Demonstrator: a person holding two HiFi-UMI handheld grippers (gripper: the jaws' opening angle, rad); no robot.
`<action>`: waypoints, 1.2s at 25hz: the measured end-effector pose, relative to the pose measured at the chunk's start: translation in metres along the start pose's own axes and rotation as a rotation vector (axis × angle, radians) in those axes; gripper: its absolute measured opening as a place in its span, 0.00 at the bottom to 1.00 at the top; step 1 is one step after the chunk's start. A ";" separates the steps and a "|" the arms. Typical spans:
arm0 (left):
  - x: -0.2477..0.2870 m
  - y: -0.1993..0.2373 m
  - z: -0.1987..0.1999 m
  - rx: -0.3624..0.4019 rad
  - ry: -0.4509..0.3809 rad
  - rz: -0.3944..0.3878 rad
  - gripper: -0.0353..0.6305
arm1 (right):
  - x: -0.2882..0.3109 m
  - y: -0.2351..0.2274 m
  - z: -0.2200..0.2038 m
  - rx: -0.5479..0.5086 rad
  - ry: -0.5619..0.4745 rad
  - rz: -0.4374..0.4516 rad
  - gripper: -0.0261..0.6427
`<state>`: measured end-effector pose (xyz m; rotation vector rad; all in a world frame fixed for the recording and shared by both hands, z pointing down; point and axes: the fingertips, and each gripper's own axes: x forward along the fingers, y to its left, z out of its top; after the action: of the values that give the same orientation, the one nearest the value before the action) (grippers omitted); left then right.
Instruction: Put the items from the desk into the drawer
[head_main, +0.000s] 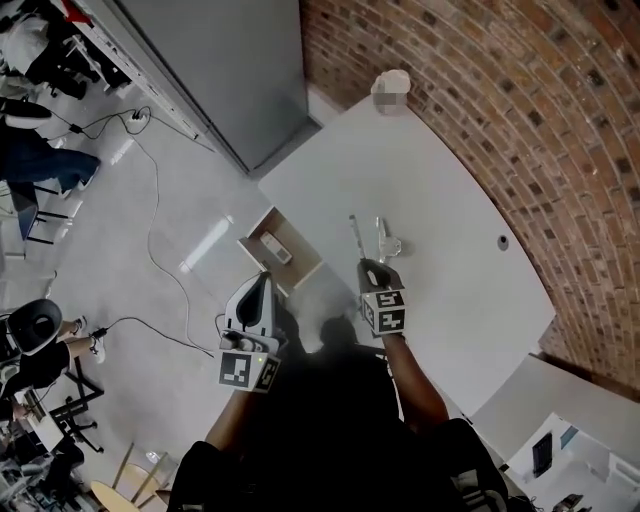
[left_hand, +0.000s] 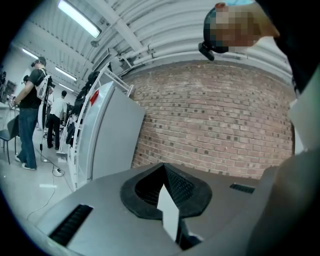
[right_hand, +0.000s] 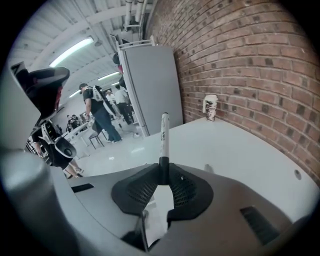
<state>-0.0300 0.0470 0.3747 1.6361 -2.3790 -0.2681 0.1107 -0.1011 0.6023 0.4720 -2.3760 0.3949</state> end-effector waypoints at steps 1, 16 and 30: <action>-0.001 0.010 0.001 0.005 -0.002 -0.001 0.06 | 0.005 0.013 0.005 -0.009 -0.001 0.012 0.13; -0.009 0.134 -0.016 -0.034 0.081 0.026 0.06 | 0.110 0.151 0.009 -0.105 0.108 0.146 0.13; 0.016 0.193 -0.075 -0.083 0.153 -0.012 0.06 | 0.224 0.173 -0.091 -0.104 0.344 0.148 0.13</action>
<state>-0.1852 0.0994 0.5033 1.5747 -2.2161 -0.2323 -0.0718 0.0382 0.7913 0.1643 -2.0888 0.3829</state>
